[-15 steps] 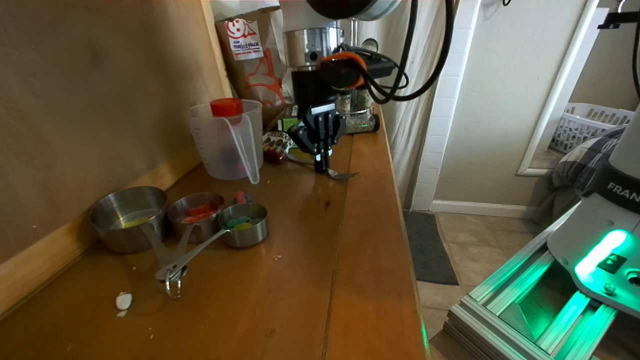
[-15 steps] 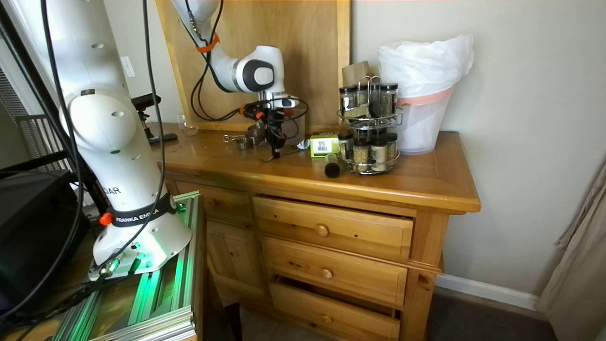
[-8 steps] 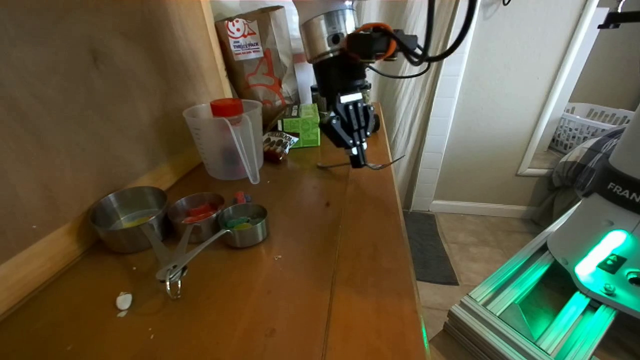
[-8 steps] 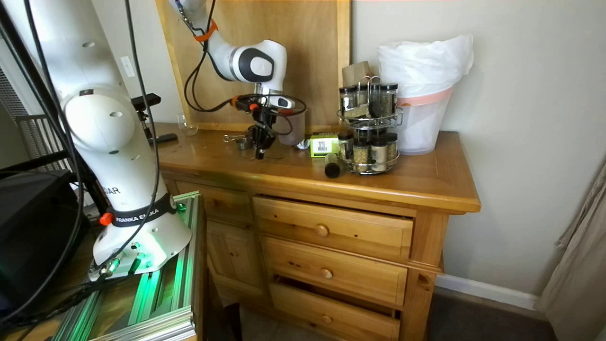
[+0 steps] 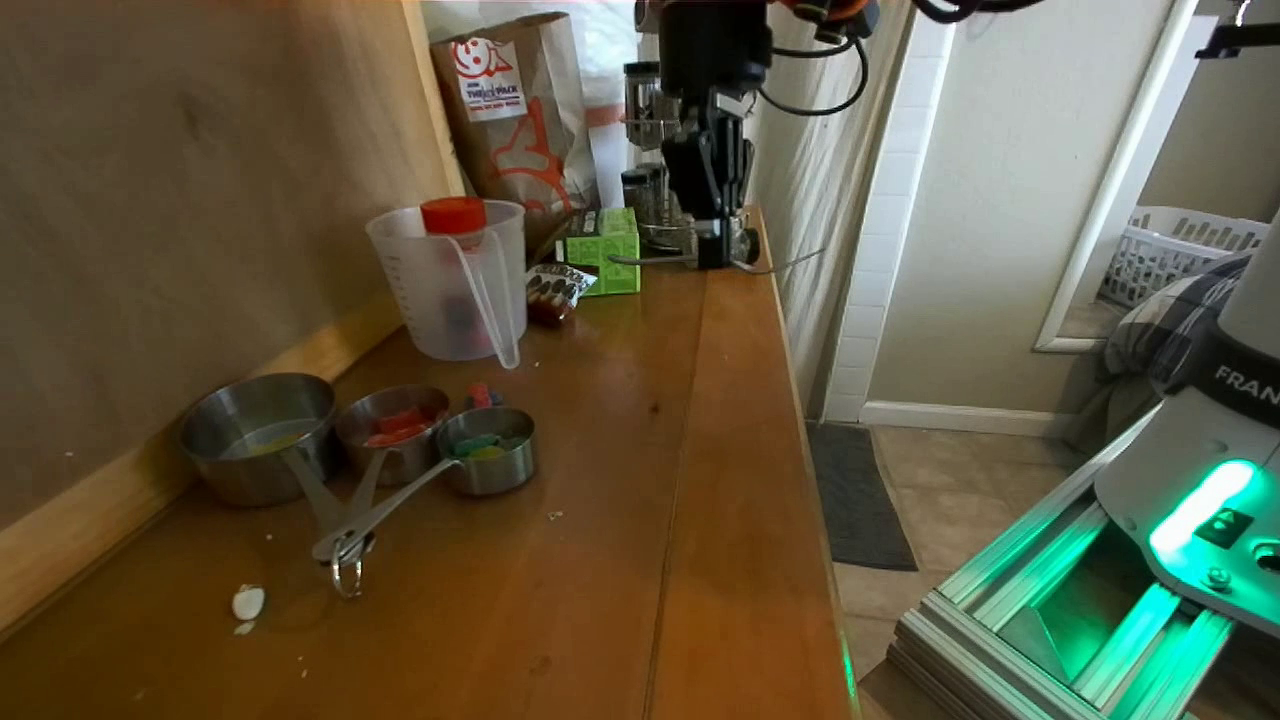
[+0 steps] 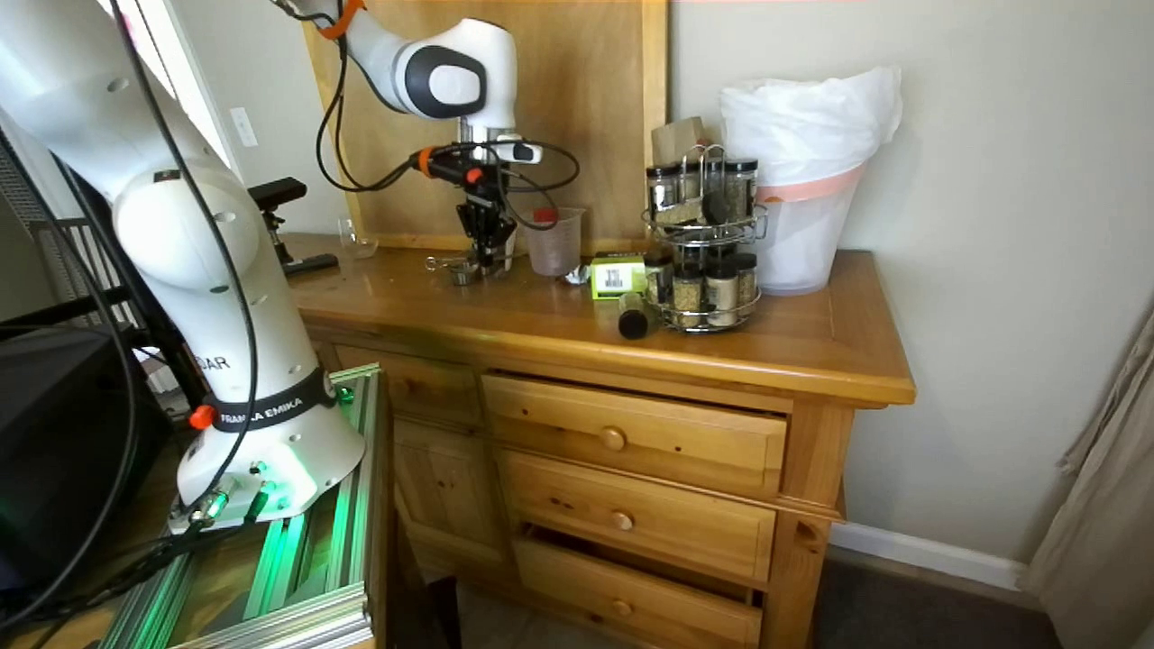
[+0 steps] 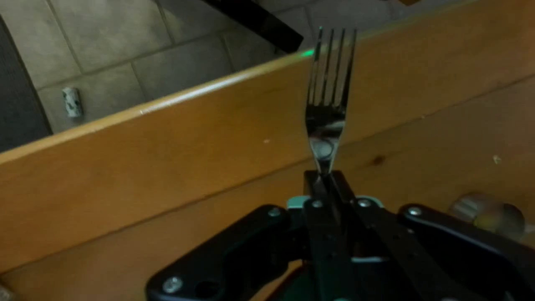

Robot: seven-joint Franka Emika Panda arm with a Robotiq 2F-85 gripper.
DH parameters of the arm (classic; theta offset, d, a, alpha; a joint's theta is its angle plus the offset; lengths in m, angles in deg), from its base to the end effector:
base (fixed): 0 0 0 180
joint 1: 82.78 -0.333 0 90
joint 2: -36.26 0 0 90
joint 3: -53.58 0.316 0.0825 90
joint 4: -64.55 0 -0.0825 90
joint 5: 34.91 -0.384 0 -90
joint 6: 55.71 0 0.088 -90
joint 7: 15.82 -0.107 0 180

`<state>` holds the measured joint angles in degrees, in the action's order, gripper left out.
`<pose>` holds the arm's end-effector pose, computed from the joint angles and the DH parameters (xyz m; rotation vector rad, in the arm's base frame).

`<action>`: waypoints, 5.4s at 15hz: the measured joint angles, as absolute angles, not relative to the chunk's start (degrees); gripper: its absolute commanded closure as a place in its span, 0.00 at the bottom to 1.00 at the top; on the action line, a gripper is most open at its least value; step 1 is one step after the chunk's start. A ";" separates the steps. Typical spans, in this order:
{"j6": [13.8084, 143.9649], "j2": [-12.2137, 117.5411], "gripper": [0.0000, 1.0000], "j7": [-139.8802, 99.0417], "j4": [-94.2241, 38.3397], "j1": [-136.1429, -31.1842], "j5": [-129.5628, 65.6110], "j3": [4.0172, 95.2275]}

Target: Put the fork in the plastic jar

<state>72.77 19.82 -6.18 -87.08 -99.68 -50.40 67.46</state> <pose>0.3371 0.2049 0.3257 -2.9266 -0.7633 0.2118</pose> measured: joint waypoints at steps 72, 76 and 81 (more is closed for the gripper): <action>126.16 28.18 0.98 70.37 -68.64 -156.44 -132.48 32.30; 123.58 32.45 0.98 79.89 -66.90 -155.44 -142.16 31.87; 120.08 37.76 0.94 93.31 -64.06 -153.49 -155.73 30.49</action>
